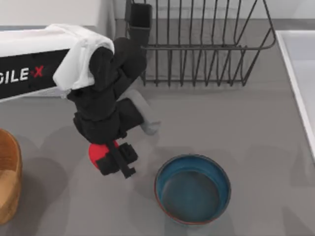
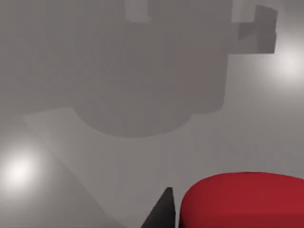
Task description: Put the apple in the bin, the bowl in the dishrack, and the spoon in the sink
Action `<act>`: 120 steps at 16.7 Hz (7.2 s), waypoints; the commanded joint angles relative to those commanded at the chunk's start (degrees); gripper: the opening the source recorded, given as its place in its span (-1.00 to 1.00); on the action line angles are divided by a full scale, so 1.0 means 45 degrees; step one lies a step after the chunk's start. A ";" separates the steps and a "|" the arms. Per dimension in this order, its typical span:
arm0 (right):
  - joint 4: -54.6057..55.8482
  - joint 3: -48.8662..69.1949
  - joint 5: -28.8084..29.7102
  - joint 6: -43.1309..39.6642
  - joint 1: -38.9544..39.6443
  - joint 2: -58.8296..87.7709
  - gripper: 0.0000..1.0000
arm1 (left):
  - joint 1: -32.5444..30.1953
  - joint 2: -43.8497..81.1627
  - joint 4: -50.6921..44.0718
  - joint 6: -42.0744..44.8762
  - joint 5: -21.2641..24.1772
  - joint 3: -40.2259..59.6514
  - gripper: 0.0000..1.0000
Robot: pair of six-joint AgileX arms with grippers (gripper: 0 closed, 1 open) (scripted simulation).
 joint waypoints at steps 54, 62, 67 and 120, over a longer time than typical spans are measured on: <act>0.0000 0.0000 0.0000 0.0000 0.0000 0.0000 1.00 | 0.8524 -0.4804 -0.1039 1.5219 0.0114 -0.3826 -0.70; 0.0000 0.0000 0.0000 0.0000 0.0000 0.0000 1.00 | 0.8524 -0.4804 -0.1039 1.5219 0.0114 -0.3826 0.51; 0.0000 0.0000 0.0000 0.0000 0.0000 0.0000 1.00 | 0.8524 -0.4804 -0.1039 1.5219 0.0114 -0.3826 1.00; -0.7044 0.7932 -0.0011 0.4185 0.4089 1.0033 1.00 | 0.7519 -2.3412 1.2927 -0.6077 -0.0164 -1.6392 1.00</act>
